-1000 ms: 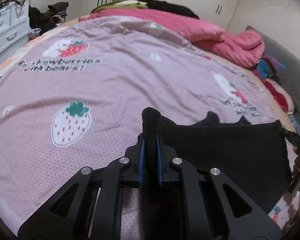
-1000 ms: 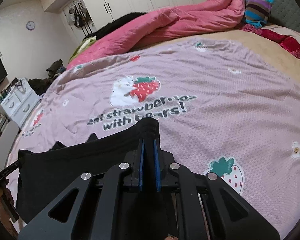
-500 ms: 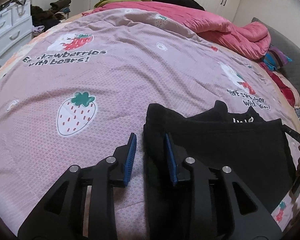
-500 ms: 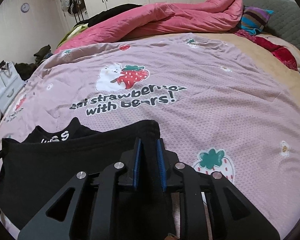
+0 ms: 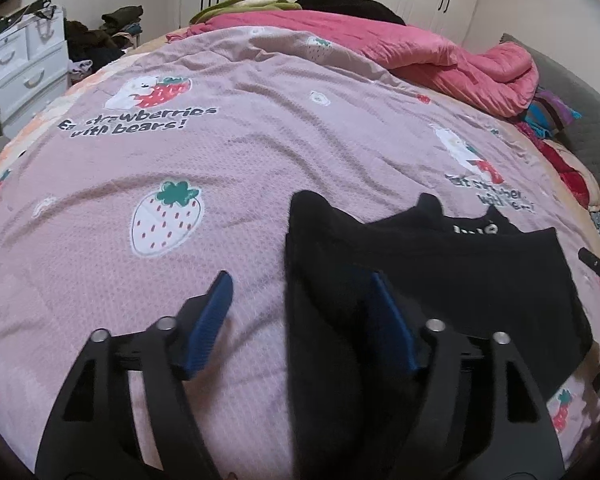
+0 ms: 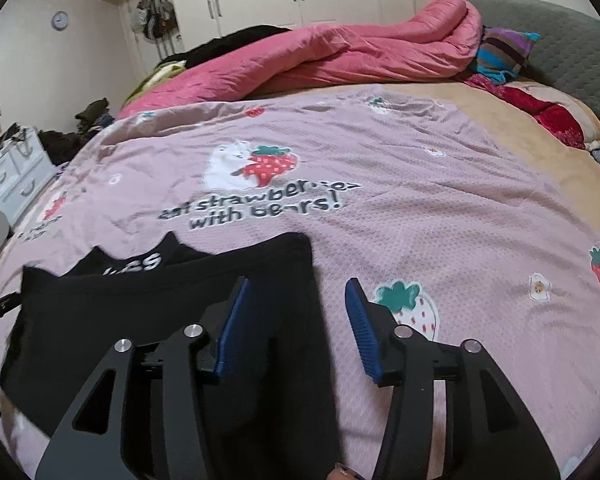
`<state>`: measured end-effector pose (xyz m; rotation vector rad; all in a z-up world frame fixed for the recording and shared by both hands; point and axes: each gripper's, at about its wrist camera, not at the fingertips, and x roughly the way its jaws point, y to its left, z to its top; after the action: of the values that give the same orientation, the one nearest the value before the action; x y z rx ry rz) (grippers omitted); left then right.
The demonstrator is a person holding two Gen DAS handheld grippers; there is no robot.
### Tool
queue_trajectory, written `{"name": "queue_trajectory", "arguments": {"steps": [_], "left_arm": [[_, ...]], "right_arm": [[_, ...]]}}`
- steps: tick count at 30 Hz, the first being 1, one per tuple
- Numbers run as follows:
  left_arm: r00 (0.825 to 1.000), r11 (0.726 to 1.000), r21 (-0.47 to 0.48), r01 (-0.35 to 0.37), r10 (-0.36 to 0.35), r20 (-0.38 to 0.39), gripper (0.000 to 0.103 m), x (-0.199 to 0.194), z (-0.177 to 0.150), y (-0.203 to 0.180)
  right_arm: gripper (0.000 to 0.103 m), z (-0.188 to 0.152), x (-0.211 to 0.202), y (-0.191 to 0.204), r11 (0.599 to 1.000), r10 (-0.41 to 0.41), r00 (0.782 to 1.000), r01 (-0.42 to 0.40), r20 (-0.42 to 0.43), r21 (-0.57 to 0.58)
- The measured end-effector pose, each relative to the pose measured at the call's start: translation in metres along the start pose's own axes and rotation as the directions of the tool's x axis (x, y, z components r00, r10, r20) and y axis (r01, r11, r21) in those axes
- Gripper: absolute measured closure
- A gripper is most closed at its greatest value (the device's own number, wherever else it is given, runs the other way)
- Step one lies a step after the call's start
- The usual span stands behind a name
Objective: Fold small clothes
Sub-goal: 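Open both grippers and move them back from the folded shirt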
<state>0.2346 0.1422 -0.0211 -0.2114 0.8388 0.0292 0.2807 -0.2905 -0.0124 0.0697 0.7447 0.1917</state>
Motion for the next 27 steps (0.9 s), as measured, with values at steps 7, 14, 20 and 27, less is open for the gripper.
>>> {"name": "queue_trajectory", "arguments": {"steps": [7, 14, 20, 27], "left_arm": [[1.000, 0.998, 0.064, 0.012, -0.013, 0.003, 0.034, -0.021, -0.021, -0.019], [1.000, 0.994, 0.105, -0.002, 0.003, -0.009, 0.030, -0.032, -0.038, -0.028], [0.997, 0.993, 0.120, -0.009, 0.018, -0.078, 0.029, -0.027, -0.060, -0.031], [0.993, 0.999, 0.052, 0.014, -0.007, -0.119, 0.024, -0.024, -0.077, -0.019]], "right_arm": [[0.040, -0.027, -0.027, 0.031, 0.991, 0.025, 1.000, -0.025, -0.005, -0.128], [0.040, -0.054, -0.042, 0.041, 0.986, 0.060, 0.997, -0.065, -0.040, -0.152], [0.035, -0.078, -0.039, 0.042, 0.988, 0.045, 0.992, -0.061, -0.115, -0.139], [0.035, -0.096, -0.036, 0.030, 0.994, 0.057, 0.985, -0.070, -0.163, -0.080]]}}
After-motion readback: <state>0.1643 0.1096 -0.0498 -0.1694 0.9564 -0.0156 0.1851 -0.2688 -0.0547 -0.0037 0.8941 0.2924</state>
